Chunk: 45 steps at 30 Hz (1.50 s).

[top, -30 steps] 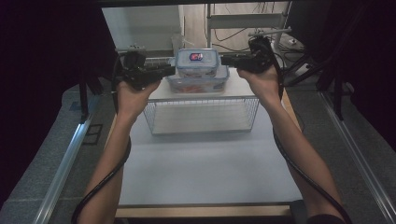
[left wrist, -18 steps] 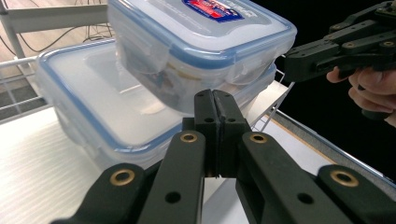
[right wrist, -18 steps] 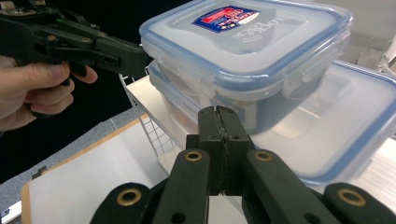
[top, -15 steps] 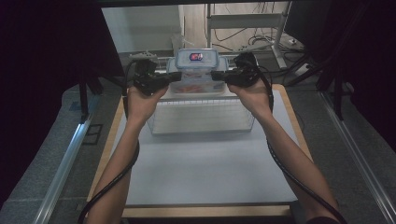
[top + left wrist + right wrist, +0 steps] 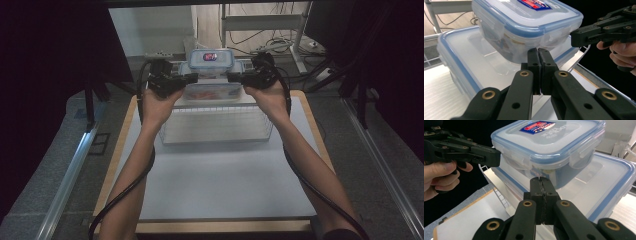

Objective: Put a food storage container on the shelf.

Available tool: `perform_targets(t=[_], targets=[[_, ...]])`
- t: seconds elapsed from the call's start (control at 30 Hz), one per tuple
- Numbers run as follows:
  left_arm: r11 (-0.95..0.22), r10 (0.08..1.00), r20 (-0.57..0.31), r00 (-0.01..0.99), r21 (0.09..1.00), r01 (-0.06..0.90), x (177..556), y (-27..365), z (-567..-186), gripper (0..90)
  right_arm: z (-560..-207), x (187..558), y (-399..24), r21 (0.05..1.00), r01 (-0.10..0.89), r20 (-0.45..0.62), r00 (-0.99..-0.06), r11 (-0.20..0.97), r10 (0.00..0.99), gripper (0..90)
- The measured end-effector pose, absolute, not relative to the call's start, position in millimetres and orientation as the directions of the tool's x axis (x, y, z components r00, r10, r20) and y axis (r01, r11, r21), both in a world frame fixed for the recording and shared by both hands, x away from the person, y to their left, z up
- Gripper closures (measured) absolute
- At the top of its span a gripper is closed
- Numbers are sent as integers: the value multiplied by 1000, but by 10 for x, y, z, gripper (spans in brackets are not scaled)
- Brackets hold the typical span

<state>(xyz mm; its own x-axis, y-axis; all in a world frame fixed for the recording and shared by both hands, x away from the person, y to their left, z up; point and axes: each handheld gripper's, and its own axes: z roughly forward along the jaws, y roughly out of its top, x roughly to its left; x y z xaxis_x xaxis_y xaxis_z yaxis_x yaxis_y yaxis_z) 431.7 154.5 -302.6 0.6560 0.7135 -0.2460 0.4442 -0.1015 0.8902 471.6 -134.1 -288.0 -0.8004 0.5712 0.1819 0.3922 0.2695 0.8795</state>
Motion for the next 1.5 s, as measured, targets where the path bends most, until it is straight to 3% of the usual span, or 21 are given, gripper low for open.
perform_targets(t=[0.2,0.43,0.67,1.23,1.5], targets=[[-120,719,-207,664,903,412,4194,1538,-3035,802,-2899,4647,-1363,885,381,182,-813,268,553,849],[-155,723,-161,672,910,384,3999,1558,-3081,592,-2952,4498,-1368,892,355,166,-834,281,526,688],[-155,708,-177,683,905,395,3868,1550,-3175,453,-3037,4408,-1405,891,343,144,-835,297,530,573],[-203,711,-129,691,903,378,3617,1525,-3447,284,-3254,4174,-1560,885,304,79,-844,352,531,401],[-198,697,-156,700,896,397,3483,1531,-3613,211,-3379,4048,-1626,880,279,41,-852,386,523,305]])
